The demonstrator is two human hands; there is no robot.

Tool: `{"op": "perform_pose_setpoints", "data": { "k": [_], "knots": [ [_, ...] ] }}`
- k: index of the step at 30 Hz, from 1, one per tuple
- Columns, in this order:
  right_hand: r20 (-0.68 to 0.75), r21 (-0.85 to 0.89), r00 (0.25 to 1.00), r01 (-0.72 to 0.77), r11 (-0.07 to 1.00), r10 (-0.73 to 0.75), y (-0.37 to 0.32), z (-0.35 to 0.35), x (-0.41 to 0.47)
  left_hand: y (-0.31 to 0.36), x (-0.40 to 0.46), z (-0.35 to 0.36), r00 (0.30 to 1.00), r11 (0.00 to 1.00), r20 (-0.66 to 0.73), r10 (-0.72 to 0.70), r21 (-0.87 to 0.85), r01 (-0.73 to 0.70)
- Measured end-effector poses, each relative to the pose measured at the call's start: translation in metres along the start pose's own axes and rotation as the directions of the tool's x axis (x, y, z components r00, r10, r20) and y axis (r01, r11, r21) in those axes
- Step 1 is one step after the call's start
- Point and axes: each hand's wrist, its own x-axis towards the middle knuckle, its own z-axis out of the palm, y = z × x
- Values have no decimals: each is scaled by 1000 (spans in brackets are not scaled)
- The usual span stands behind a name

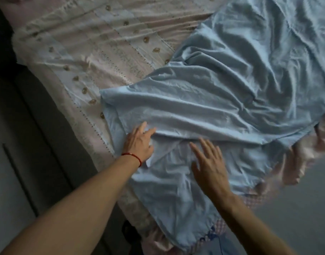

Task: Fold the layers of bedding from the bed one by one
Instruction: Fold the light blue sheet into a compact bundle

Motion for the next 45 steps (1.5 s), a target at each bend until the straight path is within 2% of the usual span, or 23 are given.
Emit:
{"op": "perform_pose_setpoints", "data": {
  "k": [2,3,5,12,16,19,26,32,37,39,40,41,42,43,44,45],
  "knots": [
    [191,110,975,-136,985,113,-29,40,-9,-15,16,9,978,995,209,11,90,-30],
    [243,140,954,-213,967,175,-36,60,-12,-20,20,16,962,991,271,19,126,-54],
    [257,110,935,-278,954,243,-42,88,-9,-26,22,30,945,979,326,41,178,-104],
    [268,-123,881,-371,921,390,-50,108,16,-35,33,39,939,968,323,120,172,-183],
    [201,-134,881,-407,903,427,-57,113,18,-39,36,45,935,960,324,146,180,-212],
    [205,-162,873,-415,895,442,-60,111,20,-41,39,45,927,952,340,156,200,-233],
    [211,-176,830,-488,855,517,-71,109,25,-45,59,30,841,875,492,223,279,-395],
    [269,-141,756,-582,801,596,-75,105,38,-41,59,14,792,821,531,302,278,-499],
    [301,-140,753,-572,808,585,-78,103,33,-42,61,7,781,833,558,282,262,-488],
    [301,-42,757,-597,801,580,-80,100,26,-48,61,-7,735,838,605,306,196,-510],
    [280,89,753,-639,764,596,-85,100,20,-54,59,-17,701,838,626,342,134,-529],
    [195,243,763,-646,723,616,-93,101,18,-63,58,-27,681,831,606,411,59,-554],
    [48,383,754,-620,685,655,-107,107,17,-78,55,-37,686,805,515,513,-13,-593],
    [-103,468,693,-599,650,713,-126,114,19,-94,53,-45,713,762,332,618,-29,-647],
    [-184,528,617,-595,606,765,-143,124,24,-110,56,-52,720,720,117,684,51,-692],
    [-172,592,532,-617,519,829,-156,131,31,-125,60,-59,706,699,-46,707,201,-686]
  ]
}}
